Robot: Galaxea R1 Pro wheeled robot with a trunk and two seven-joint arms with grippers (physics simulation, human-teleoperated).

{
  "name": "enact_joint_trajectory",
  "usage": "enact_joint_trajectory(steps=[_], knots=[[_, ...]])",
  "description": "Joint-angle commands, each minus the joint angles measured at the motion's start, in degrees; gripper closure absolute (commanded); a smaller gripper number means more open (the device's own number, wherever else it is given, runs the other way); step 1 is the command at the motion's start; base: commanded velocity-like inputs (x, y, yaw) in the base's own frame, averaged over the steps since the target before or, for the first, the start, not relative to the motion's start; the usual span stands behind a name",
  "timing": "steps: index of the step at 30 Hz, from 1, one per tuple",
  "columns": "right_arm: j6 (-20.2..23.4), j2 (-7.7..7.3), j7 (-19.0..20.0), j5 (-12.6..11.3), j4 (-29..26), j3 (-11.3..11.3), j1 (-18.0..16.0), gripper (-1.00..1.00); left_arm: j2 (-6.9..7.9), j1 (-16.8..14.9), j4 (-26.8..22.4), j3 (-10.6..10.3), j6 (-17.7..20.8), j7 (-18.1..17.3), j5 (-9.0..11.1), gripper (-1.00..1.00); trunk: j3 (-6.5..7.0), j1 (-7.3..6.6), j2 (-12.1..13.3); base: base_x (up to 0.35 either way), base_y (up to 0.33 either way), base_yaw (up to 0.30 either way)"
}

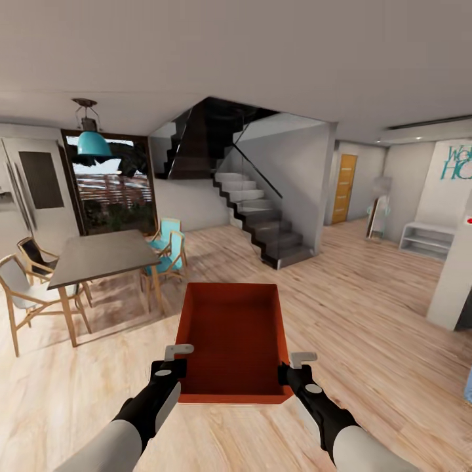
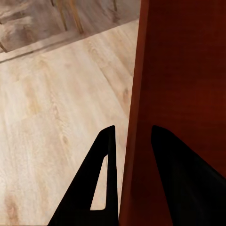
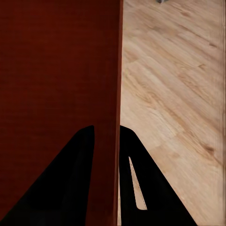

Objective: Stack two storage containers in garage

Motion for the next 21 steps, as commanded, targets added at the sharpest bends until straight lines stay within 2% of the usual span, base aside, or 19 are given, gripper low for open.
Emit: enact_joint_trajectory(steps=[1, 21], knots=[[-0.2, -0.22, -0.5, 0.0, 0.0, -0.4, 0.0, 1.00, 0.11, 0.0, -0.2, 0.5, 0.3, 0.6, 0.7, 1.00, -0.02, 0.05, 0.0, 0.332, 0.000, -0.243], [-0.2, -0.31, -0.5, 0.0, 0.0, -0.4, 0.0, 1.00, 0.11, 0.0, -0.2, 0.5, 0.3, 0.6, 0.7, 1.00, -0.02, 0.05, 0.0, 0.332, 0.000, -0.244]])
